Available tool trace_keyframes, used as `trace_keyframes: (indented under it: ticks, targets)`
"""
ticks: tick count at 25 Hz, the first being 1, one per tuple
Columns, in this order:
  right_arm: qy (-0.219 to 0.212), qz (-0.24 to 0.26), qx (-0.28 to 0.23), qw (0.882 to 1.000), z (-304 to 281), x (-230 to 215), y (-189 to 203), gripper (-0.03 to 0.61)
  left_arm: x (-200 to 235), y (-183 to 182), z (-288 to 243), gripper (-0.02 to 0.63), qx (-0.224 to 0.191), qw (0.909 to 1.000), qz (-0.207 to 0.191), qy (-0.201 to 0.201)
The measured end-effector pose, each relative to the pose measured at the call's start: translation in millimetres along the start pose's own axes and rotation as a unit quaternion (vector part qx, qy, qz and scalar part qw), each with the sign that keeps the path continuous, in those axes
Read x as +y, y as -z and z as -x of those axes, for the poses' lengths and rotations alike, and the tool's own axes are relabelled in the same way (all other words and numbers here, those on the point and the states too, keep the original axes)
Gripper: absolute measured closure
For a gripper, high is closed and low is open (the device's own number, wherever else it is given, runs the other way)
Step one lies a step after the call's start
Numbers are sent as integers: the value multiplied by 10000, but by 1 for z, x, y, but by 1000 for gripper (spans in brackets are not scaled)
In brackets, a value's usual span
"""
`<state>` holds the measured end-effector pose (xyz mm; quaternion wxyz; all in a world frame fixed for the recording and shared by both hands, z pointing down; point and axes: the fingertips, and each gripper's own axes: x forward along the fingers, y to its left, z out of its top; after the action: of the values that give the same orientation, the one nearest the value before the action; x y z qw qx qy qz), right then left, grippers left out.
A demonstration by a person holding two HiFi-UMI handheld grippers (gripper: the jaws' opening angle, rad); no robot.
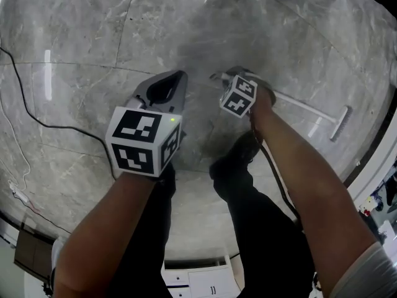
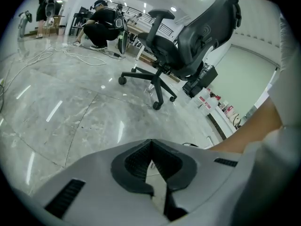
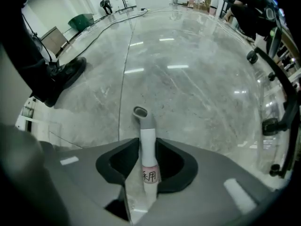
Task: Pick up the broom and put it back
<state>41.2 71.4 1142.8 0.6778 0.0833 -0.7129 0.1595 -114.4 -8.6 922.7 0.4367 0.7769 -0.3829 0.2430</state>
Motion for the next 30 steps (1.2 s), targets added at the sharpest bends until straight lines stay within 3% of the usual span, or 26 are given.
trace_keyframes:
  ticks: [5,9,13,17,24,30]
  targets:
    - [94,272,107,9995,1,6,1,492,-2,-4,4,609,-10,10000,-5,7]
    - [176,207,-195,9994,38,2,-12,494,-4,-27,21,609,-157,9998,14,-85]
    - [339,178,-752,9964,127,5,-34,494,-36,-56,58,609,-192,9997,-21,-164]
    - [646,51,-1369,9885,249,-12,-52,494,-90,-122,99,609,-421,9989,-187,-100]
    - [1322,-616,-2303,9621,475,-67,-56,495,-197,-239,181,609,-737,9962,-460,-15]
    - [1902,-1510,-3083,9197,649,-133,-49,494,-278,-335,244,609,-1023,9901,-957,7]
